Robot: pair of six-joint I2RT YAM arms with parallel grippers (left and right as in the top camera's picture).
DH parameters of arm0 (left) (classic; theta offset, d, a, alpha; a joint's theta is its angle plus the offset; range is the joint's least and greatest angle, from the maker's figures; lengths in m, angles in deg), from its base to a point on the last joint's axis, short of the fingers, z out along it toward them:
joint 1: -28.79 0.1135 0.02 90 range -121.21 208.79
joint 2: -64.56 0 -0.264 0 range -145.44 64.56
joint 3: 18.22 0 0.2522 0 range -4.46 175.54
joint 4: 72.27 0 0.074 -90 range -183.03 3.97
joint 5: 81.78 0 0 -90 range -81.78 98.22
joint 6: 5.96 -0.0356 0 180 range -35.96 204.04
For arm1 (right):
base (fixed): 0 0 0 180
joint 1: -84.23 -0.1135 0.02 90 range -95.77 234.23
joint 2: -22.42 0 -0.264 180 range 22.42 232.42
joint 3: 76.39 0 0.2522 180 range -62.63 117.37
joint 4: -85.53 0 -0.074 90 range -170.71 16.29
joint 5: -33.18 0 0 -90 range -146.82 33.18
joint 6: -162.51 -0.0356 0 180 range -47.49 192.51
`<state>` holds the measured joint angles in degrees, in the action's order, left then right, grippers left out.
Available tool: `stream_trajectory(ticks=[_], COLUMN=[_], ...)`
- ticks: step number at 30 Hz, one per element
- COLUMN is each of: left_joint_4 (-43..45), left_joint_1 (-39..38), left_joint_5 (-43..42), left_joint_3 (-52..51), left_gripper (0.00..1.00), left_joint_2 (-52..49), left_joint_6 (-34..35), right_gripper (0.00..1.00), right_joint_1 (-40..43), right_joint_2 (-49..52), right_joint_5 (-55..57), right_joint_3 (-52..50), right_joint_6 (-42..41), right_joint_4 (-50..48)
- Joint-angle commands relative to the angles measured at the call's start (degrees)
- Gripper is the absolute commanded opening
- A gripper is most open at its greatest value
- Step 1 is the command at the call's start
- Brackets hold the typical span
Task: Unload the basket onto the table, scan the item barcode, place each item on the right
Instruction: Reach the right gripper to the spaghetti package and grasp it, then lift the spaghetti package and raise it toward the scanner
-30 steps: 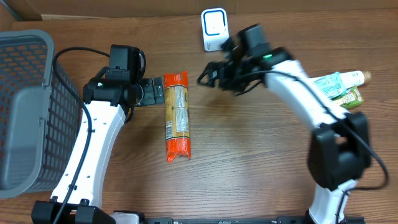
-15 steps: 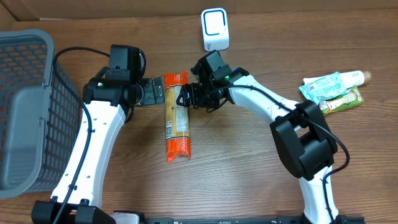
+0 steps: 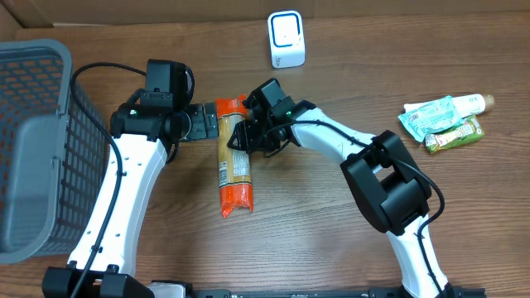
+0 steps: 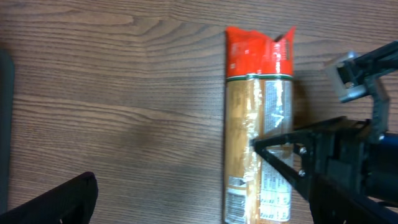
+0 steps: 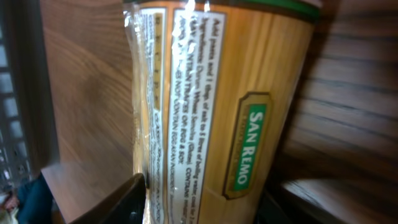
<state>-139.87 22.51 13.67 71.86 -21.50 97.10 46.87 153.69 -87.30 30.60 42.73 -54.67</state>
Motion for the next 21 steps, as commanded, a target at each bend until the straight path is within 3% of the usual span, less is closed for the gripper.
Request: stream_trajectory(ticks=[1,4,8,15,21], left_joint_4=[0.11,0.11,0.11,0.11,0.11], left_joint_1=[-0.11,-0.11,-0.11,-0.11,-0.11], left_joint_5=[0.50,0.52,0.52,0.50,0.50], left_joint_3=[0.33,0.33,0.33,0.33,0.33], left_gripper=[1.00,0.99,0.99,1.00,1.00], left_joint_2=[-0.09,-0.09,-0.09,-0.09,-0.09], left_joint_6=[-1.29,-1.29,-1.29,-1.29,-1.29], right_gripper=[0.42,0.20,0.04,0.04,0.04], right_joint_1=[-1.68,-1.44,0.31,9.42,17.55], right_joint_2=[4.31,4.31,4.15,3.65,3.43], right_joint_5=[2.54,1.73,-7.19,-26.88,-26.32], right_joint_3=[-0.28,-0.28,0.24,0.94,0.94], right_joint_6=[-2.05,-3.30,-3.23,2.16,6.32], right_joint_4=[0.17,0.13,-1.22,0.00,9.53])
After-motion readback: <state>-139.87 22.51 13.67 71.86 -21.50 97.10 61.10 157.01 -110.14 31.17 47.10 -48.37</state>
